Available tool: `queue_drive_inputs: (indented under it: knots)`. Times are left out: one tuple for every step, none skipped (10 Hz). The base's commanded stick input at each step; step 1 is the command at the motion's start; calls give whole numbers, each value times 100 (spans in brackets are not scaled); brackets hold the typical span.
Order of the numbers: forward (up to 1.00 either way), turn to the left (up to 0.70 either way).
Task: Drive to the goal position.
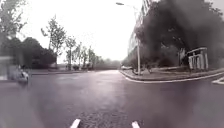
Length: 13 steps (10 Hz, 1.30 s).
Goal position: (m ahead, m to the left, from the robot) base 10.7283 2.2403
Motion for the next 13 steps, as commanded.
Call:
queue_drive_inputs:
  knots:
    - [70,-14]
    - [70,-14]
    - [70,-14]
    - [70,-14]
    - [70,-14]
    - [70,-14]
    - [70,-14]
    - [70,-14]
    - [70,-14]
    - [70,-14]
    - [70,-14]
    - [70,-14]
    - [70,-14]
